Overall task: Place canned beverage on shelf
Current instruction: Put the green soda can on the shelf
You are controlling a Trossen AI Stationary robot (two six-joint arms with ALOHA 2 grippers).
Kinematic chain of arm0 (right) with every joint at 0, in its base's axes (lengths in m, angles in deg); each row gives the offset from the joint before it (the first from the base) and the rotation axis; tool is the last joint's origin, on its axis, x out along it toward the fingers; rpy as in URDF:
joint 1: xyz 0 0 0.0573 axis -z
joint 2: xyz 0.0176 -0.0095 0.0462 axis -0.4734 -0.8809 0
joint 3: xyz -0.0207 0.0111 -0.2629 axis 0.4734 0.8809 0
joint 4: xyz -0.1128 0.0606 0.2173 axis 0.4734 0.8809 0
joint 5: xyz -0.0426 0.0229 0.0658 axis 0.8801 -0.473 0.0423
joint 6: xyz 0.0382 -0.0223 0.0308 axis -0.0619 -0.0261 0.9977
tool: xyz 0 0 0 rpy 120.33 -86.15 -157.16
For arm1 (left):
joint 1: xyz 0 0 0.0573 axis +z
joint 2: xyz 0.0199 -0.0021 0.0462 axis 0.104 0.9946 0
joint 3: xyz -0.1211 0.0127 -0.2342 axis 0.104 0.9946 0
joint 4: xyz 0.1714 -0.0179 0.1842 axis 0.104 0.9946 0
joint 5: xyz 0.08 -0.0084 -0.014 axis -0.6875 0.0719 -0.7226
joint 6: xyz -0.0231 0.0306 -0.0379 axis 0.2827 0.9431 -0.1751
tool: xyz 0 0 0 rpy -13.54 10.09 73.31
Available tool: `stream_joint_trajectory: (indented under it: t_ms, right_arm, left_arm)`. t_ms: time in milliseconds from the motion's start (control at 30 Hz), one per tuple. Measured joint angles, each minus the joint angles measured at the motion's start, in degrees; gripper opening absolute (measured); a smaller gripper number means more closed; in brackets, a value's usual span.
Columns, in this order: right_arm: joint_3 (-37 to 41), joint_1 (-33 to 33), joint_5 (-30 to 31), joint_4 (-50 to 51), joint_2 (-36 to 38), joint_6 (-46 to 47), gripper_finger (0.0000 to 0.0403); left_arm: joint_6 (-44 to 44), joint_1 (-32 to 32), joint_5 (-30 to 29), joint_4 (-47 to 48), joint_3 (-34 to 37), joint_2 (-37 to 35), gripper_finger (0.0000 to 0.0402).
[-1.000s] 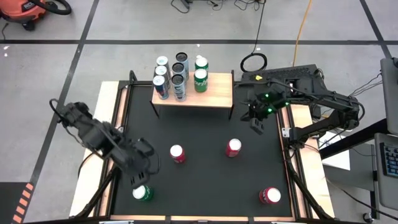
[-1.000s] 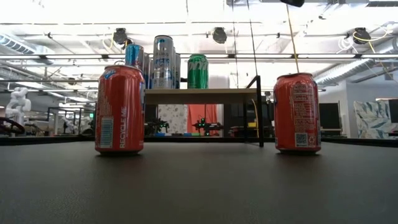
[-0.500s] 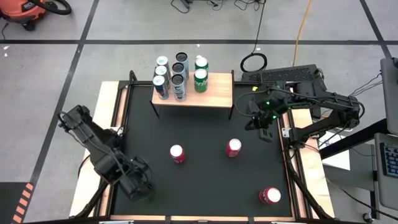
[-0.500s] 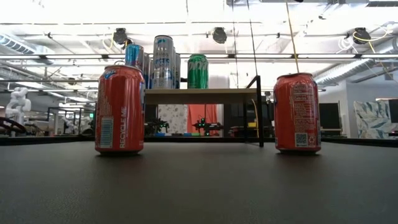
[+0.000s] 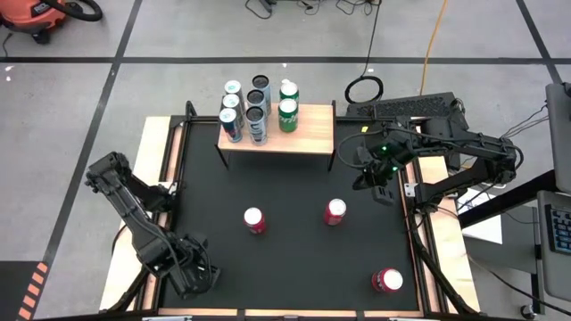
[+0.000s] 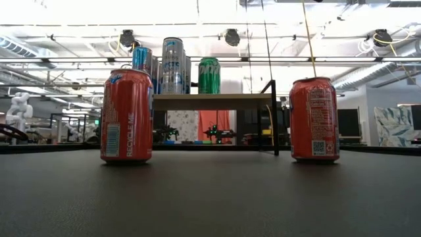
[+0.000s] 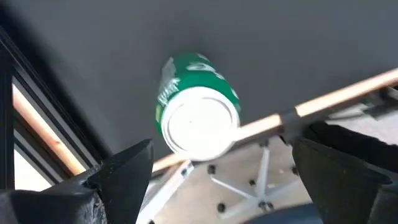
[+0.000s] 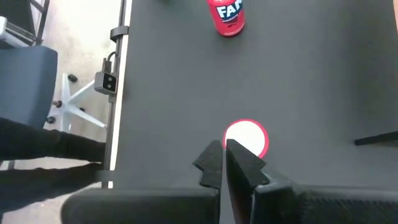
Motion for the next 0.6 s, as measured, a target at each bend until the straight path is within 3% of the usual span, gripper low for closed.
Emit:
stream_joint_trajectory:
  t_ms: [167, 400, 600]
  right_arm:
    - [0.00, 0.00, 0.41, -0.02, 0.00, 0.73, 0.0000]
    - [0.00, 0.02, 6.15, -0.08, 0.00, 2.76, 0.0000]
    - [0.00, 0.02, 6.45, -1.51, -0.26, 2.45, 0.0000]
  left_arm:
    - [-0.35, -0.49, -0.51, 0.30, 2.19, 1.51, 0.0371]
    - [0.63, -0.52, -0.43, 0.02, 2.45, 5.36, 0.0371]
    - [-0.84, -0.52, -0.19, 0.04, 2.45, 6.56, 0.0371]
